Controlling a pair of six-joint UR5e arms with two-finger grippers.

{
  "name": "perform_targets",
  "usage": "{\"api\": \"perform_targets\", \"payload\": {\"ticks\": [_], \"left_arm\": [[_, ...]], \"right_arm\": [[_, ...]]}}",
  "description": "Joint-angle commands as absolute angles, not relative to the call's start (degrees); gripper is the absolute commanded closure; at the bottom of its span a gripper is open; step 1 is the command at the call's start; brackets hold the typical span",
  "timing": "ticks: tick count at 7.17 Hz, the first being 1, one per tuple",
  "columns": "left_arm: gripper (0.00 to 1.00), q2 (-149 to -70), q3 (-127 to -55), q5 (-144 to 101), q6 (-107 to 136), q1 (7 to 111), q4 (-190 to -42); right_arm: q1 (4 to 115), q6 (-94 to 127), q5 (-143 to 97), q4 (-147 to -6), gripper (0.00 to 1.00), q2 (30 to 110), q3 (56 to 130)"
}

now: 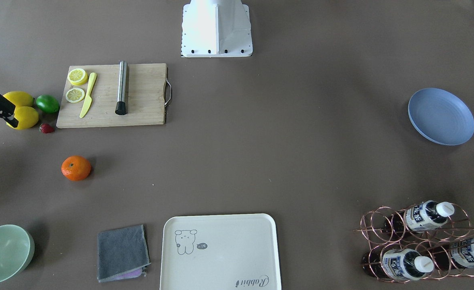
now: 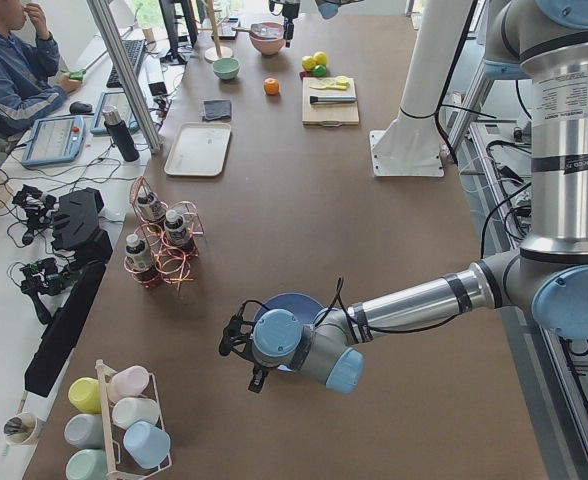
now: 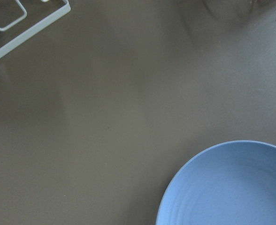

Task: Pick orange to plate
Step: 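Move the right gripper over the orange while the left gripper approaches the blue plate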

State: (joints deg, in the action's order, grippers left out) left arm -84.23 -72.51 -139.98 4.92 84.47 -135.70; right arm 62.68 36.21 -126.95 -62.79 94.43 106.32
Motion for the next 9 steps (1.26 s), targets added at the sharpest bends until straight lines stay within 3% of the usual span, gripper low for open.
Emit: {"api": "perform_targets", "payload": {"ticks": [1, 5, 6, 7, 9], "left_arm": [[0.02, -84.29, -67.70, -139.92, 5.89, 81.84, -139.99], [0.03, -84.46, -64.52, -139.92, 5.89, 76.74, -142.73], [0.09, -84.46, -64.16, -140.01, 5.89, 76.38, -142.82], [0.29, -84.55, -63.90, -140.27, 5.89, 76.29, -142.74], [0.88, -84.81, -63.37, -140.45, 5.98, 75.68, -142.73]], "right_arm": [[60.30, 37.88, -124.72, -62.67, 0.00, 94.39, 107.05], [59.77, 37.88, -122.61, -62.67, 0.00, 94.48, 106.79], [59.68, 37.88, -122.26, -62.67, 0.00, 94.48, 106.70], [59.68, 37.79, -121.99, -62.67, 0.00, 94.48, 106.70], [59.50, 37.79, -121.82, -62.67, 0.00, 94.48, 106.70]]}}
